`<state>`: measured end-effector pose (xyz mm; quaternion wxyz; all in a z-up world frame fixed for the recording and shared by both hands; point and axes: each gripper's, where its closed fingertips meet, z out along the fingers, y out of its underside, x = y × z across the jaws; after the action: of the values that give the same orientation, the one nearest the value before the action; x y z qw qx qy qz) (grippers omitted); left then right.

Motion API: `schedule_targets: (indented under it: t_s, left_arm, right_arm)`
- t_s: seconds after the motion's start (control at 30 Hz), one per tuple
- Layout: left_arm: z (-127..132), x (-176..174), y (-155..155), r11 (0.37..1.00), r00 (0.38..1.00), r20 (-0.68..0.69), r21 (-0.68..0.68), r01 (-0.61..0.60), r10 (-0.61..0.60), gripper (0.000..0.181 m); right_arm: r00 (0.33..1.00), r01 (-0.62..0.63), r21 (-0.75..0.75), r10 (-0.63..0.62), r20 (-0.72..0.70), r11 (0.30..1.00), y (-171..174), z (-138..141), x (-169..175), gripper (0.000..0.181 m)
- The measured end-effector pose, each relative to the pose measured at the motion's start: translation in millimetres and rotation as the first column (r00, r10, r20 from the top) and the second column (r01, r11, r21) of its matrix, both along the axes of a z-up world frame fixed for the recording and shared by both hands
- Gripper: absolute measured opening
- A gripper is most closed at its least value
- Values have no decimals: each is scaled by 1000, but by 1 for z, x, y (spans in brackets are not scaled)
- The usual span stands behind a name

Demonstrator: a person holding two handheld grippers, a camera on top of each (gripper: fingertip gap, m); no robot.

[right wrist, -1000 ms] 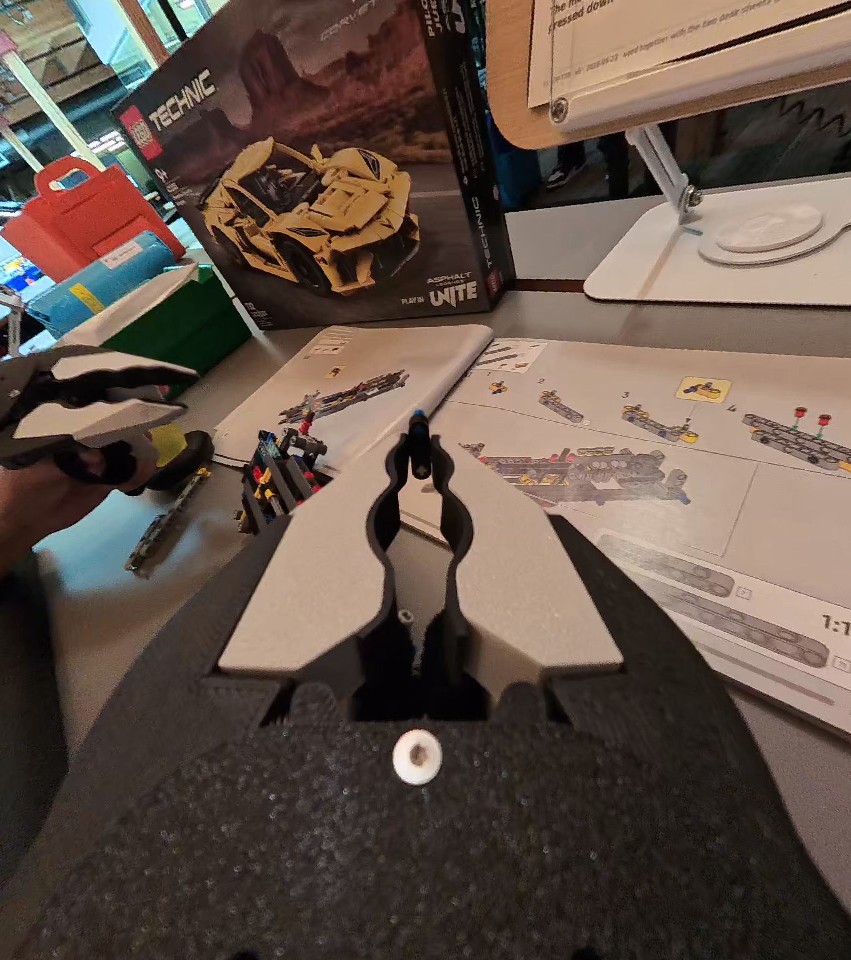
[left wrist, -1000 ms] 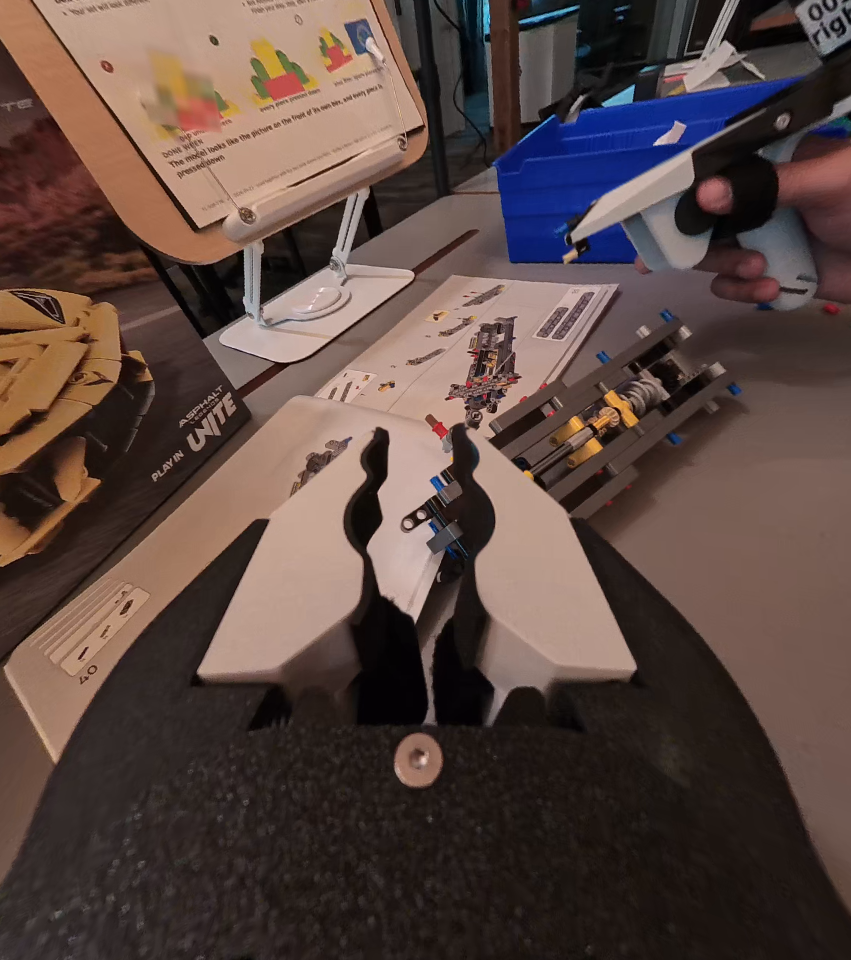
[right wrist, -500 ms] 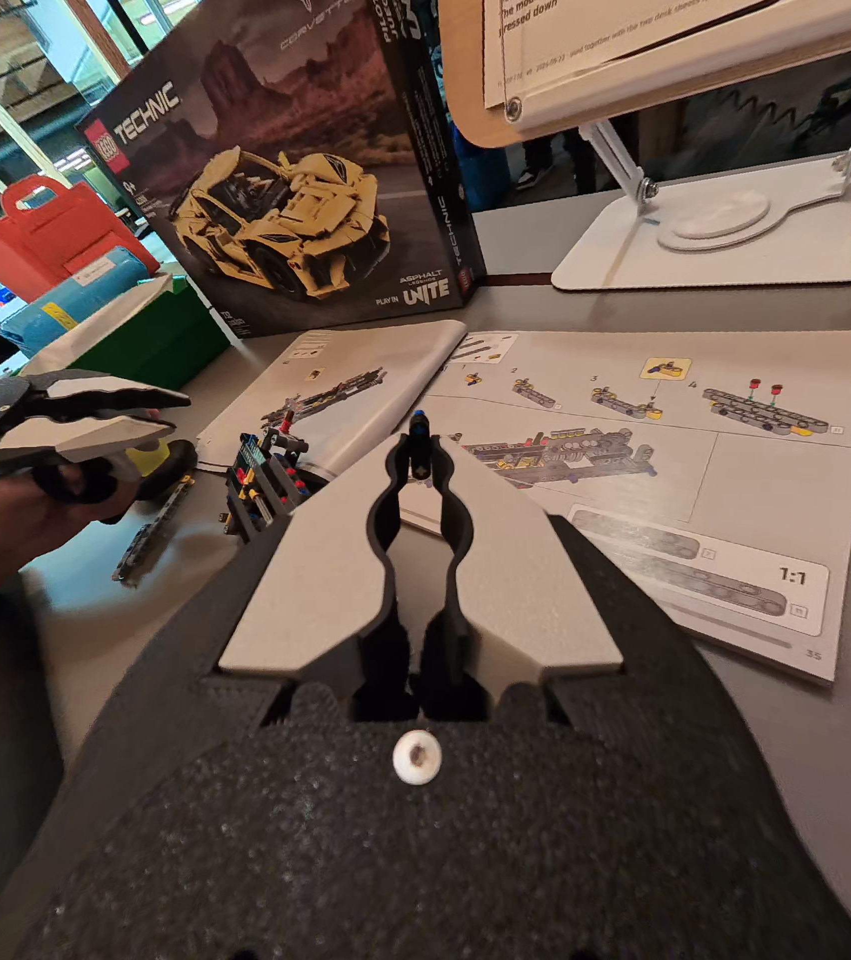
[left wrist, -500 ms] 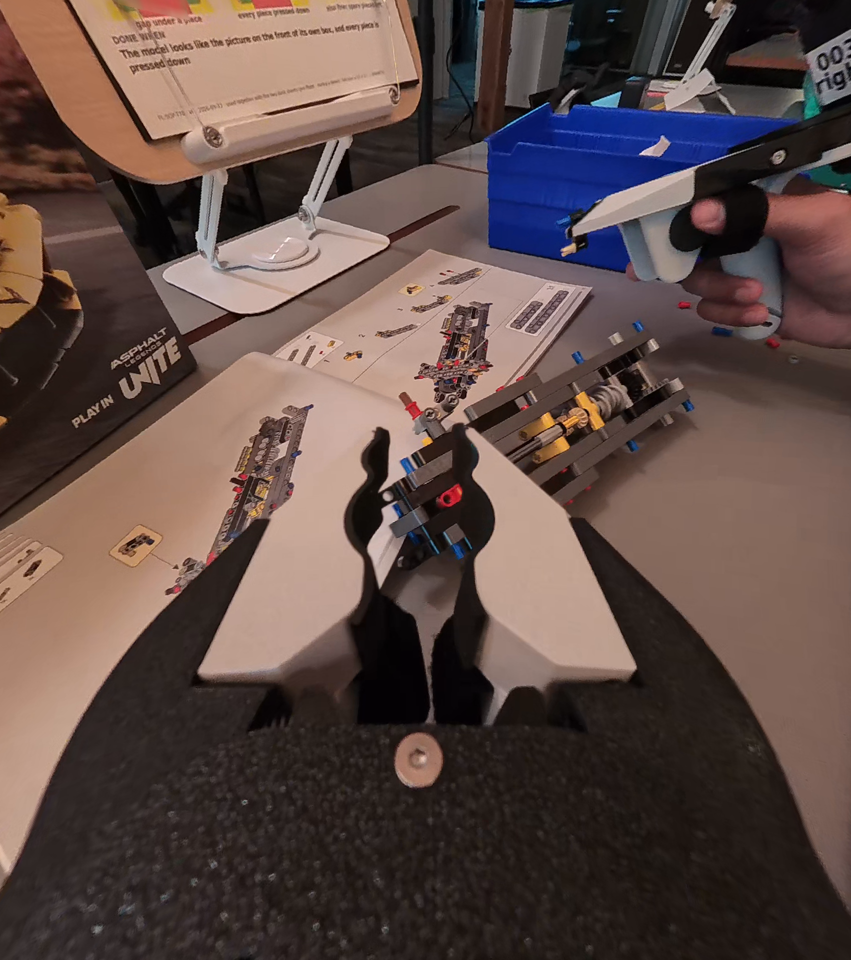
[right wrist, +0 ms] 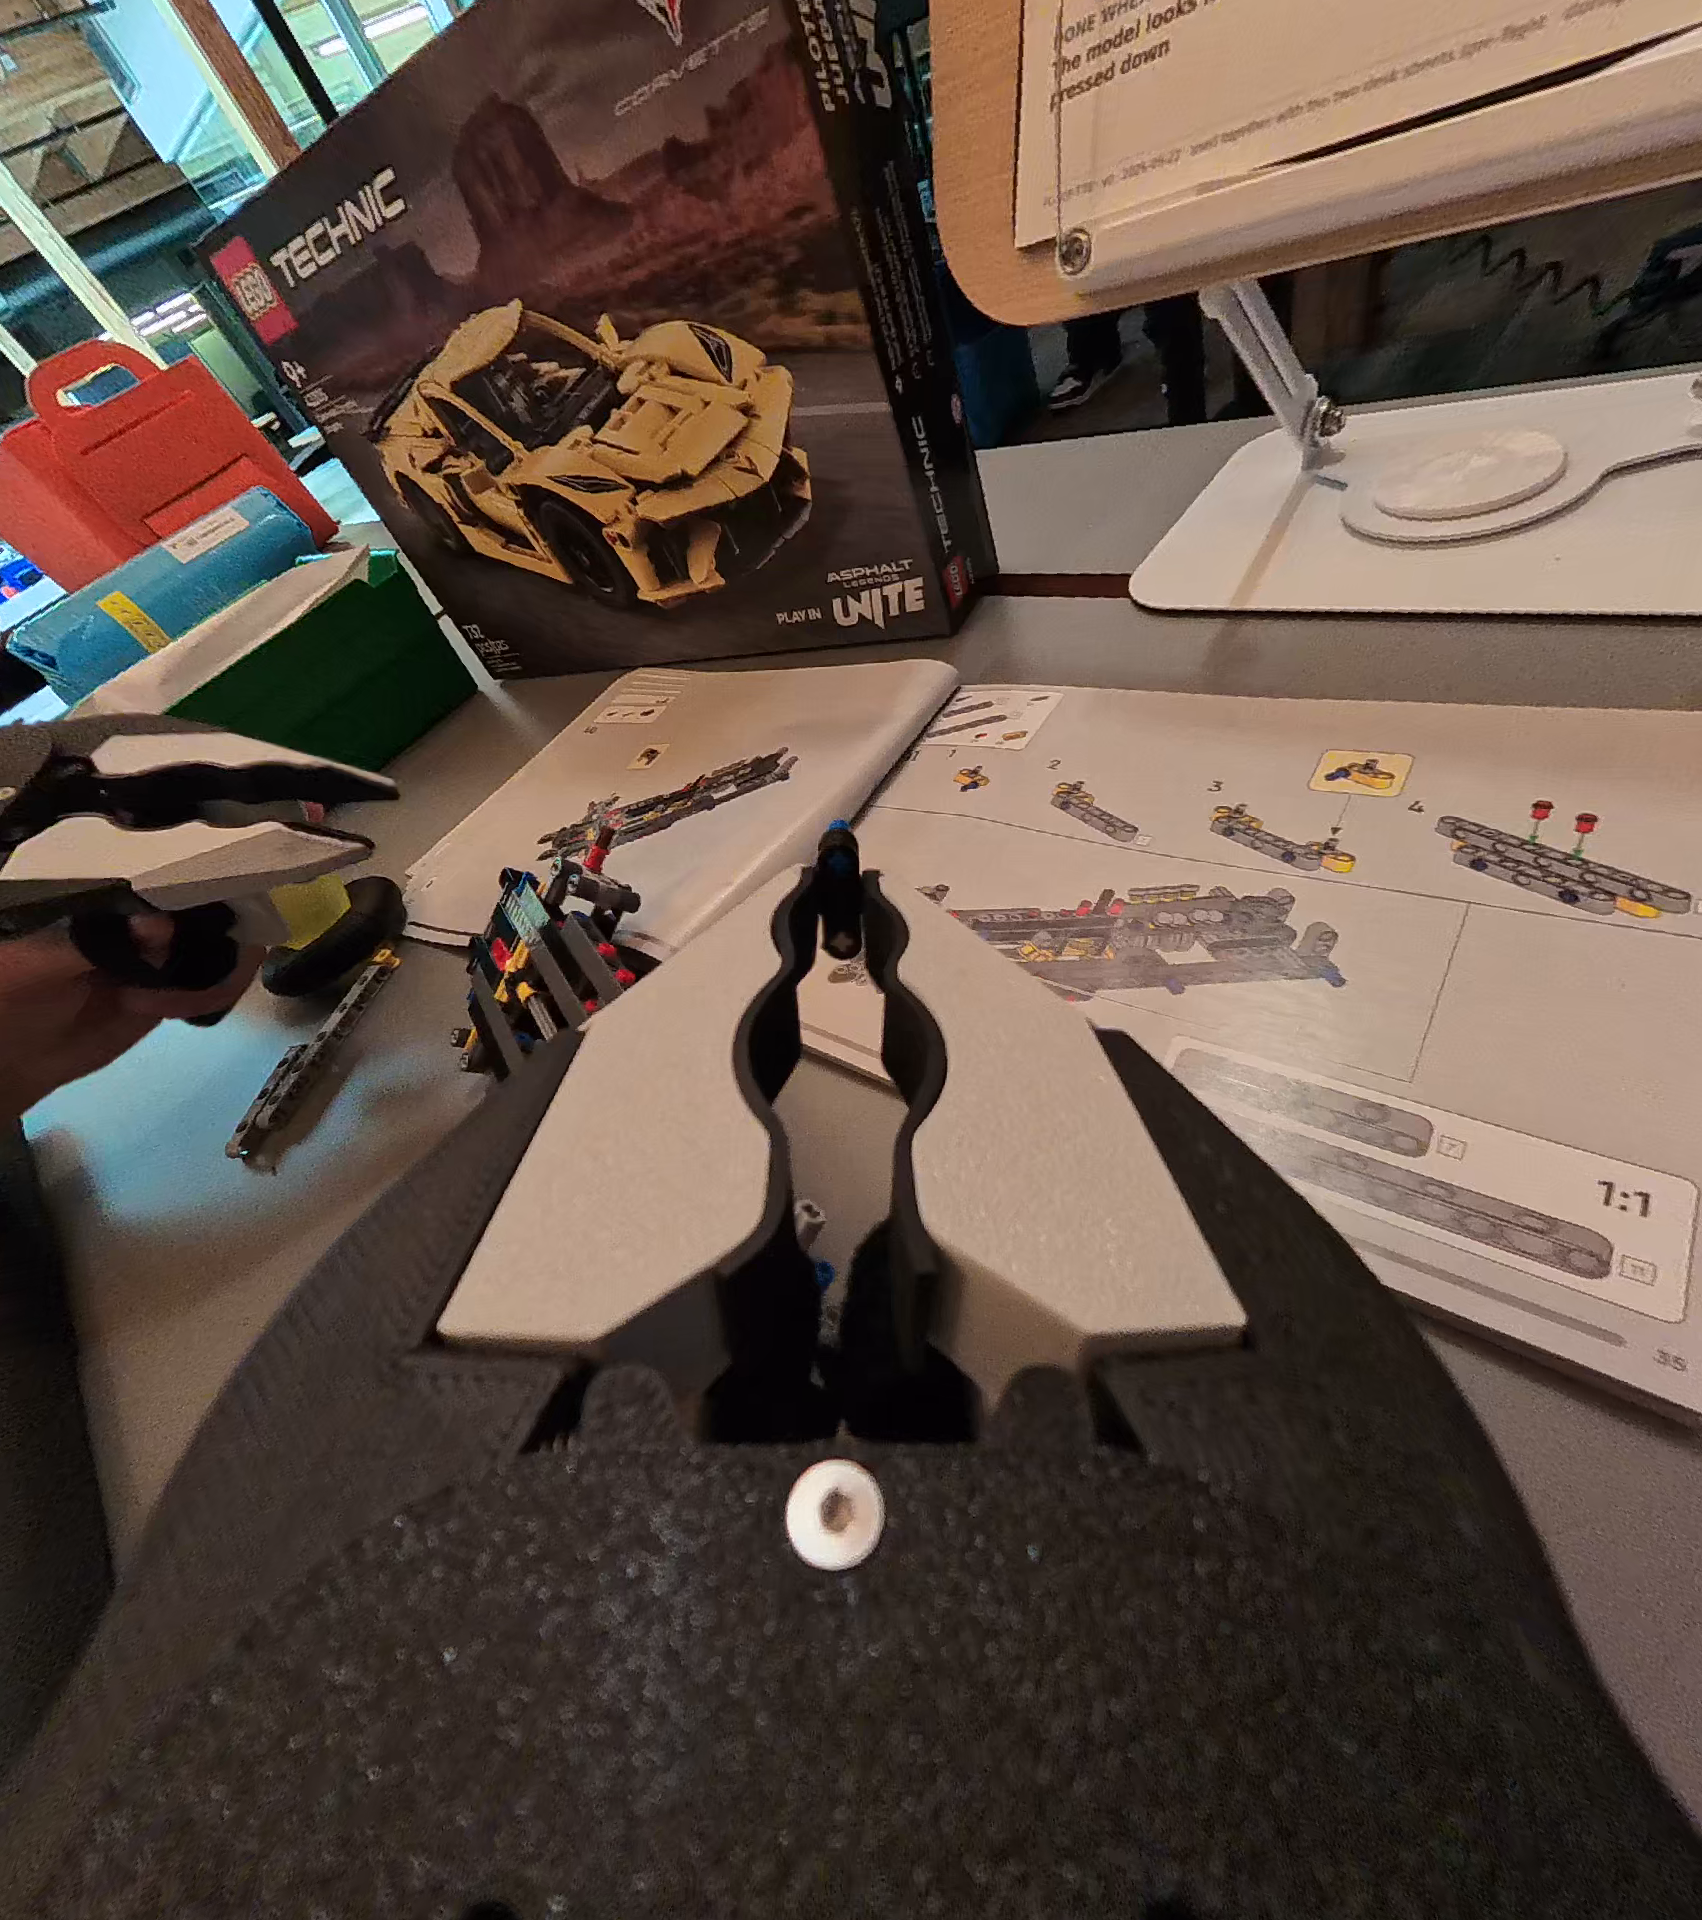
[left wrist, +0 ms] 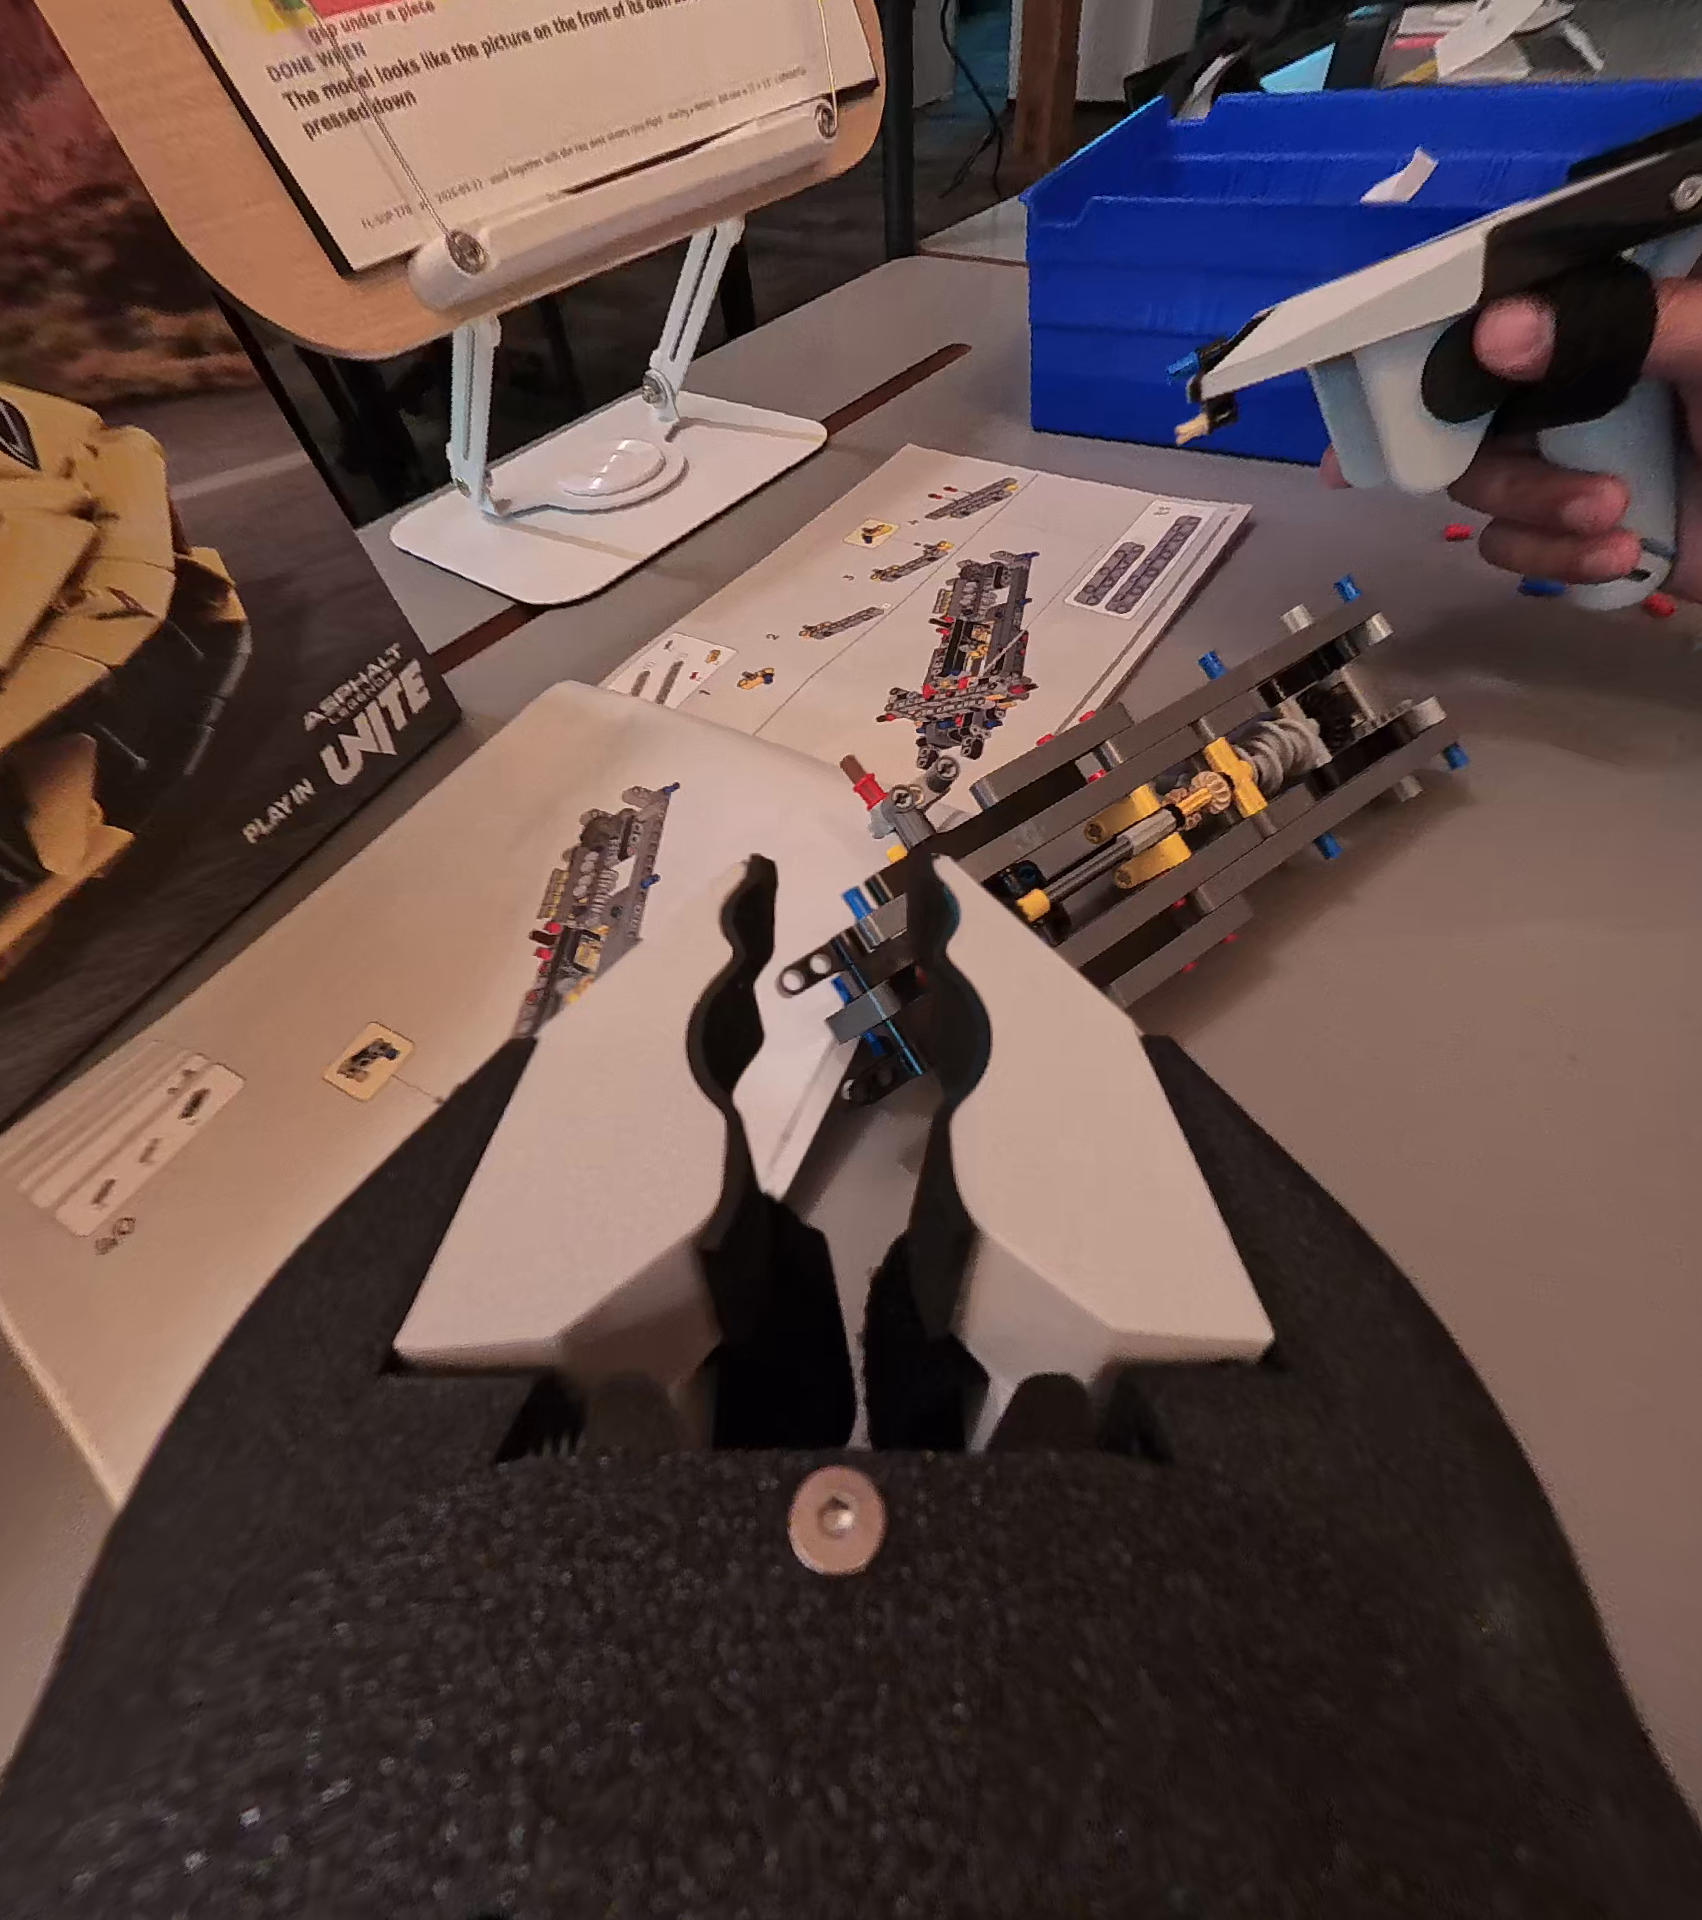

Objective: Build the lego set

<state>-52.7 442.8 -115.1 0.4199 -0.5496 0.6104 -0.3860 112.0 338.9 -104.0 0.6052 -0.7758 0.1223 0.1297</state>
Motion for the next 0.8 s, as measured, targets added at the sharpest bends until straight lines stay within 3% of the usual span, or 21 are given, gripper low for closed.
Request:
schedule_targets:
  t_s: [0.03,0.2,0.3,0.4,0.5,0.57,0.63,0.73,0.8]
  left_arm:
    - [2,-1,1,1000,1000,3,22,-6,6,23]
    - [-10,-16,-3,976,990,-125,197,87,-63,24]
    - [-20,-26,-26,864,938,-283,400,305,-201,24]
    - [-30,-28,-36,647,851,-456,571,505,-261,29]
    - [-49,-25,-23,349,777,-589,696,627,-220,33]
    - [-59,-21,-18,262,750,-622,703,662,-226,33]
    - [-64,-15,-10,168,752,-624,735,657,-213,35]
    - [-63,-4,-5,-106,800,-562,827,553,-212,38]
    - [-66,-1,-7,-218,830,-512,855,470,-220,36]
  right_arm:
    - [1000,-4,1,4,6,1000,1,1,-2,6]
    - [998,-66,59,65,17,996,-5,15,-23,6]
    - [978,-208,134,207,25,969,-18,27,-66,6]
    - [974,-225,159,227,7,961,-28,22,-87,6]
    - [965,-242,169,255,-64,956,-34,17,-100,7]
    - [970,-227,152,237,-51,962,-34,14,-96,6]
    - [975,-208,136,216,-45,969,-33,11,-89,6]
    - [980,-178,109,186,-68,978,-33,4,-80,6]
    - [982,-165,114,174,-71,980,-34,5,-77,6]
